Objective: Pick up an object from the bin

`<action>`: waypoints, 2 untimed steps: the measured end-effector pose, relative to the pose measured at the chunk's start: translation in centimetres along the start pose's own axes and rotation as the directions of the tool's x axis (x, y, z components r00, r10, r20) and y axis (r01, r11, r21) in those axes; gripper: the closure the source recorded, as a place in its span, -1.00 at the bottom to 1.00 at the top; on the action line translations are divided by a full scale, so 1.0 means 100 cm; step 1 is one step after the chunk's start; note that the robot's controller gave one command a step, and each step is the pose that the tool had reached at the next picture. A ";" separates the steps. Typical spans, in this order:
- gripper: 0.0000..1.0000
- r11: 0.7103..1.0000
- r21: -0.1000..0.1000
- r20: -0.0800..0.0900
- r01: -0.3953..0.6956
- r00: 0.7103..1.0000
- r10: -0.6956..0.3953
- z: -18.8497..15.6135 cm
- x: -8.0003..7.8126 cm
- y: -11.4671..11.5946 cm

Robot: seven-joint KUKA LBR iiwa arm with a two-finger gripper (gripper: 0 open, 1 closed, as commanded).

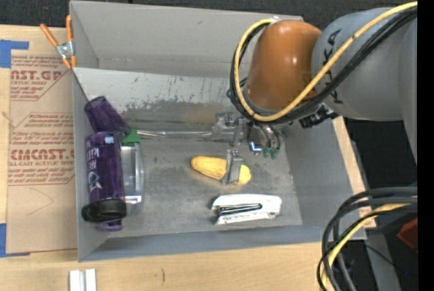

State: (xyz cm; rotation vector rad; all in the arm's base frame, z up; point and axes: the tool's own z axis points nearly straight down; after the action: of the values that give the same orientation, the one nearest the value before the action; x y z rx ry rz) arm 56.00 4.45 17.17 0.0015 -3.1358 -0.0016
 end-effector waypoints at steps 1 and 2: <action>-1.00 1.000 0.000 0.007 0.000 1.000 0.000 -0.005 -0.001 0.000; -1.00 0.999 -0.002 0.011 -0.050 0.999 0.050 0.020 0.006 -0.008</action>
Offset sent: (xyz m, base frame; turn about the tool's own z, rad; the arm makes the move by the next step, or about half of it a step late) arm -0.0188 -0.0203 -0.0576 0.1188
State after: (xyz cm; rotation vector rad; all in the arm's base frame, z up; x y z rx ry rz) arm 55.43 3.69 15.15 -0.0775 -3.1454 -0.0038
